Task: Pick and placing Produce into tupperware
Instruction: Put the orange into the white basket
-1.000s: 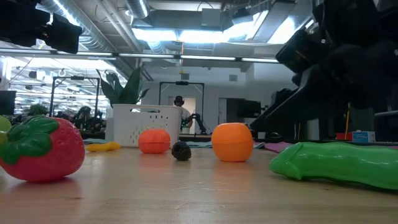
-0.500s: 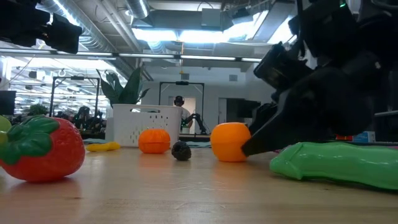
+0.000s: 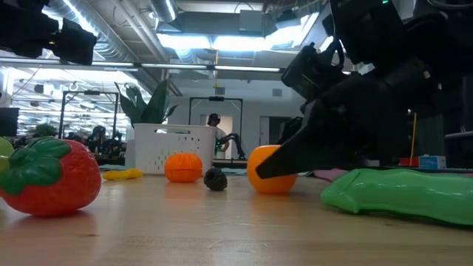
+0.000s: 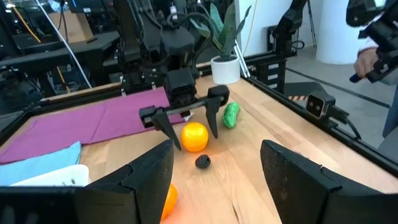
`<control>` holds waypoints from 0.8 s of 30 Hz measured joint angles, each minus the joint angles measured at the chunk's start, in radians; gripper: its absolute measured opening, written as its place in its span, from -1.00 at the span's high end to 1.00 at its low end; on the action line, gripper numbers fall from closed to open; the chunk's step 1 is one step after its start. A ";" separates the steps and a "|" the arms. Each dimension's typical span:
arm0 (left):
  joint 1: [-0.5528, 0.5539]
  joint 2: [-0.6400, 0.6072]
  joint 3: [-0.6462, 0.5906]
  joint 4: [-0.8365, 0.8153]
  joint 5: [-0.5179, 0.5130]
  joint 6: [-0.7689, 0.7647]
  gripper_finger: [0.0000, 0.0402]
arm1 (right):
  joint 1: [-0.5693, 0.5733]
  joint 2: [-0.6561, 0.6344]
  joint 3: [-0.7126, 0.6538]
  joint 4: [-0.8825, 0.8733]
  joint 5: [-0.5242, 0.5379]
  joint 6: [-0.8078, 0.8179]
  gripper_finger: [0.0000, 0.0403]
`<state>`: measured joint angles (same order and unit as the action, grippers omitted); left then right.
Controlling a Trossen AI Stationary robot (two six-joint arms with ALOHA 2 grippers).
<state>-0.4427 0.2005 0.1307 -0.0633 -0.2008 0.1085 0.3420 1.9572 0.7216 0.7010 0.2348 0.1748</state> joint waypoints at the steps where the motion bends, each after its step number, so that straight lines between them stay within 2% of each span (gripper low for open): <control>1: 0.000 0.000 0.000 -0.003 0.000 0.000 -0.16 | 0.000 0.000 0.000 -0.008 0.001 0.002 -0.75; 20: 0.000 0.000 0.000 -0.008 0.000 0.000 -0.16 | -0.001 0.000 0.000 -0.049 0.001 0.031 -0.74; 24: 0.000 0.000 0.000 -0.008 0.000 0.000 -0.16 | -0.001 0.000 -0.001 -0.049 0.026 0.032 -0.68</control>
<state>-0.4427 0.2008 0.1307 -0.0711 -0.2005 0.1085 0.3412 1.9572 0.7208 0.6521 0.2605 0.2070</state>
